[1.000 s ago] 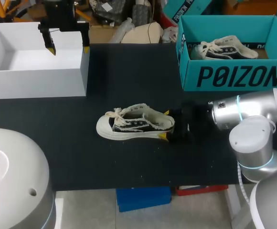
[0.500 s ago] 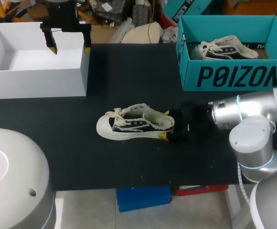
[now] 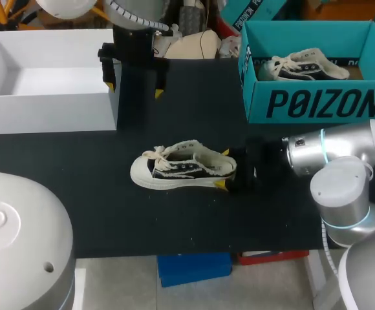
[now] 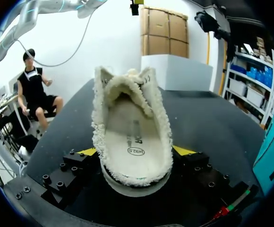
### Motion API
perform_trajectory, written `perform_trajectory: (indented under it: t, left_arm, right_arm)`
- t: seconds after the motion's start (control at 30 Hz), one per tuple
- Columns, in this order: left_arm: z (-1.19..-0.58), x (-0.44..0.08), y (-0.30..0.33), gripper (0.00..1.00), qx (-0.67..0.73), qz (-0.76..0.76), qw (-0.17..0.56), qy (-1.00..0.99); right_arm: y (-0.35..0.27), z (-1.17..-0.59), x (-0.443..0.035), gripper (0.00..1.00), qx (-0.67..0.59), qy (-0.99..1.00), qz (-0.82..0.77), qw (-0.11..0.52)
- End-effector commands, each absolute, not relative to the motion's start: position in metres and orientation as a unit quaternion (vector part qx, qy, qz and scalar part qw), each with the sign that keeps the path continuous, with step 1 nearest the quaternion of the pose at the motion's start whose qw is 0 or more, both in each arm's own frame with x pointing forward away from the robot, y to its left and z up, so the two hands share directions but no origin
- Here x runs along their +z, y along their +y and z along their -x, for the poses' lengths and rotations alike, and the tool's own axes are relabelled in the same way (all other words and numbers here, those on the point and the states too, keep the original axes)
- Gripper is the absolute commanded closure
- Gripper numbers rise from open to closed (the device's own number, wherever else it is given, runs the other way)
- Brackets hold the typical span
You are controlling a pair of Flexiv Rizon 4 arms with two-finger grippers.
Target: Take the shoe out of the shoebox, open the shoe tongue, remove and reinsert the insole, then place the shoe into the shoebox
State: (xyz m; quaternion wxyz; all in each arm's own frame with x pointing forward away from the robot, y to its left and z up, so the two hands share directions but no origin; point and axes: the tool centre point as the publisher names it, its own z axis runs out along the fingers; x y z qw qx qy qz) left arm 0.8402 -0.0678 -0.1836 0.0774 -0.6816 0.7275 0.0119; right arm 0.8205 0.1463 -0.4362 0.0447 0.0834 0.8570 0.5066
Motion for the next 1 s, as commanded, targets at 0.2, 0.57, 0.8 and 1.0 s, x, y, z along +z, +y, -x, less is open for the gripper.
perform_trajectory:
  t: [0.2, 0.57, 0.8, 1.0]
  left_arm:
    - [-0.810, -0.216, -0.100, 0.00, 0.040, 0.692, 0.078, 0.716]
    - [-0.790, -0.244, -0.122, 0.00, 0.061, 0.684, 0.048, 0.725]
    - [-0.790, -0.244, -0.122, 0.00, 0.061, 0.684, 0.048, 0.725]
    - [-0.790, -0.244, -0.122, 0.00, 0.061, 0.684, 0.048, 0.725]
  right_arm:
    - [0.149, -0.821, -0.438, 1.00, 0.506, 0.857, -0.085, 0.045]
    - [0.149, -0.821, -0.438, 1.00, 0.506, 0.857, -0.085, 0.045]
    - [0.149, -0.821, -0.438, 1.00, 0.506, 0.857, -0.085, 0.045]
    - [0.149, -0.821, -0.438, 1.00, 0.506, 0.857, -0.085, 0.045]
